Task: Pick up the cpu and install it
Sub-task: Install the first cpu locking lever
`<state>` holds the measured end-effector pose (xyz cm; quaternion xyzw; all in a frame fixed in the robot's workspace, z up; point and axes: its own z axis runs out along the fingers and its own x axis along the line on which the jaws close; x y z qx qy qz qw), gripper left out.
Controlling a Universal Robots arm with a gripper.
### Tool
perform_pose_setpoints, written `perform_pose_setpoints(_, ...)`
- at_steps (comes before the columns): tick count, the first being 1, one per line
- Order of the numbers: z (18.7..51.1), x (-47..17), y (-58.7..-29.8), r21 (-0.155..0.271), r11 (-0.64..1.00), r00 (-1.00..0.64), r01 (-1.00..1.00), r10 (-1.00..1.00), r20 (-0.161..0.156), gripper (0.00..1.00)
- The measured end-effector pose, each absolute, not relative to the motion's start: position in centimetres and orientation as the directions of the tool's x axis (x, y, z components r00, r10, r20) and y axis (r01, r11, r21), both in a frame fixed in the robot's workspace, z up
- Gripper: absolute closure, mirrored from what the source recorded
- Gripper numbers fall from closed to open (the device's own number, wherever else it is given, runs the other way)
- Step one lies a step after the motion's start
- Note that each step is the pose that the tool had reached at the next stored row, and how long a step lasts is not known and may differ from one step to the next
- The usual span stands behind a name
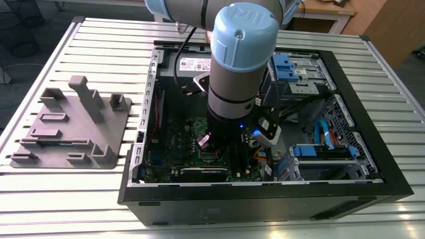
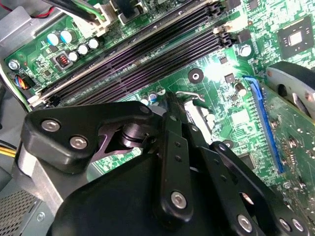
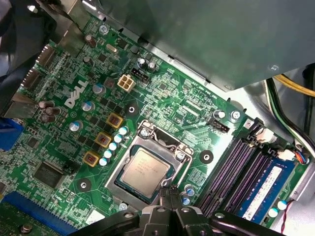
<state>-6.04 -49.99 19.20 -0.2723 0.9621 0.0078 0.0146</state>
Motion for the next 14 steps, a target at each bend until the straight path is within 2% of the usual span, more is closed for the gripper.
perform_pose_setpoints(14,18.77,-5.96,-50.58,0.006,0.852,-0.851,-0.524,-0.523,-0.032,0.89)
